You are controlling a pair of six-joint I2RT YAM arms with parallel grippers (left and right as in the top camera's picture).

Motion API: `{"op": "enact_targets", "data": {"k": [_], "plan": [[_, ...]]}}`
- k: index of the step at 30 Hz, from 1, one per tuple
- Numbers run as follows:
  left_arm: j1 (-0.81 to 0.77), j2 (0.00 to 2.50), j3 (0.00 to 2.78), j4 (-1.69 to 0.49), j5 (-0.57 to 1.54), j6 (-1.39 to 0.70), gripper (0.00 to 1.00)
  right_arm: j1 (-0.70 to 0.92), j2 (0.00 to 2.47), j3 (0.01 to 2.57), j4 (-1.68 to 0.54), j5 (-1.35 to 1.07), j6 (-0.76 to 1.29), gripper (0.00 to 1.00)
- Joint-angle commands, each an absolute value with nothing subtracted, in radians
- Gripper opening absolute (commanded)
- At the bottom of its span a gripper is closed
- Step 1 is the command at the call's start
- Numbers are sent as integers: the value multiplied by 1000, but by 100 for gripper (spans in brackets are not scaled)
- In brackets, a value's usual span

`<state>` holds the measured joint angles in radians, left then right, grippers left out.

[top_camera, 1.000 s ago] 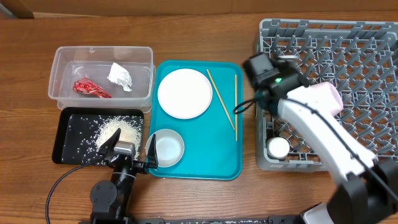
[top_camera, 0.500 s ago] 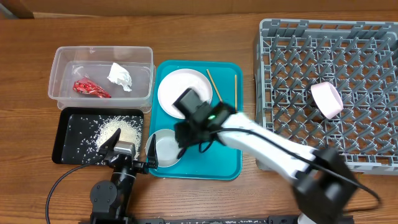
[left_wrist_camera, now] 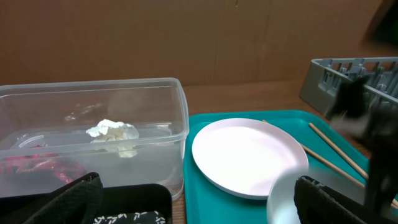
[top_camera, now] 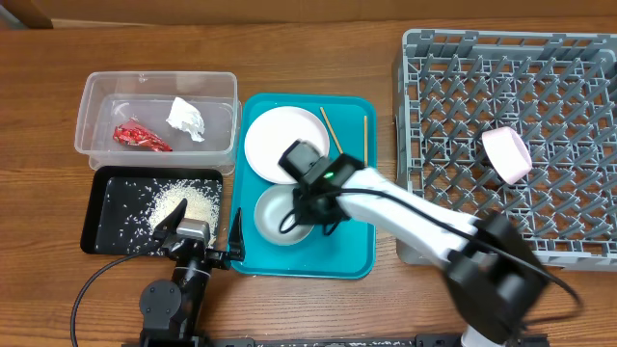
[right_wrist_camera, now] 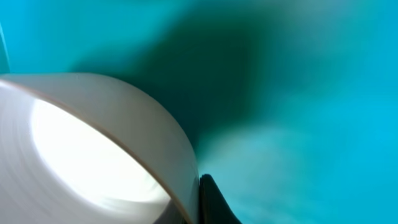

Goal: Sort waste into correct bins and load items into the dishwasher
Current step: 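Lift the small bowl and place it in the dish rack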

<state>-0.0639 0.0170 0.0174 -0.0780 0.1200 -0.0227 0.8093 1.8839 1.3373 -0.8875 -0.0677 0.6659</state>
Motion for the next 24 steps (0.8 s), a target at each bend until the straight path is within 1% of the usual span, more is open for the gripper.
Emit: {"op": "enact_targets", "data": {"k": [1, 6, 9, 13, 18, 24], "plan": [[-59, 9, 8, -73, 121, -29, 100, 762, 1636, 1372, -965, 329, 648, 4], [-59, 9, 8, -73, 121, -29, 100, 654, 1431, 1372, -1047, 921, 647, 4], [-59, 9, 8, -73, 121, -29, 100, 542, 1376, 1372, -1055, 1136, 646, 4], [-59, 9, 8, -73, 121, -29, 100, 332, 1373, 1369, -1056, 1185, 577, 4], [-59, 9, 8, -73, 121, -29, 100, 69, 1433, 1348, -1038, 1185, 576, 4], [-59, 9, 8, -73, 121, -29, 100, -161, 1563, 1347, -1032, 1185, 575, 4]]}}
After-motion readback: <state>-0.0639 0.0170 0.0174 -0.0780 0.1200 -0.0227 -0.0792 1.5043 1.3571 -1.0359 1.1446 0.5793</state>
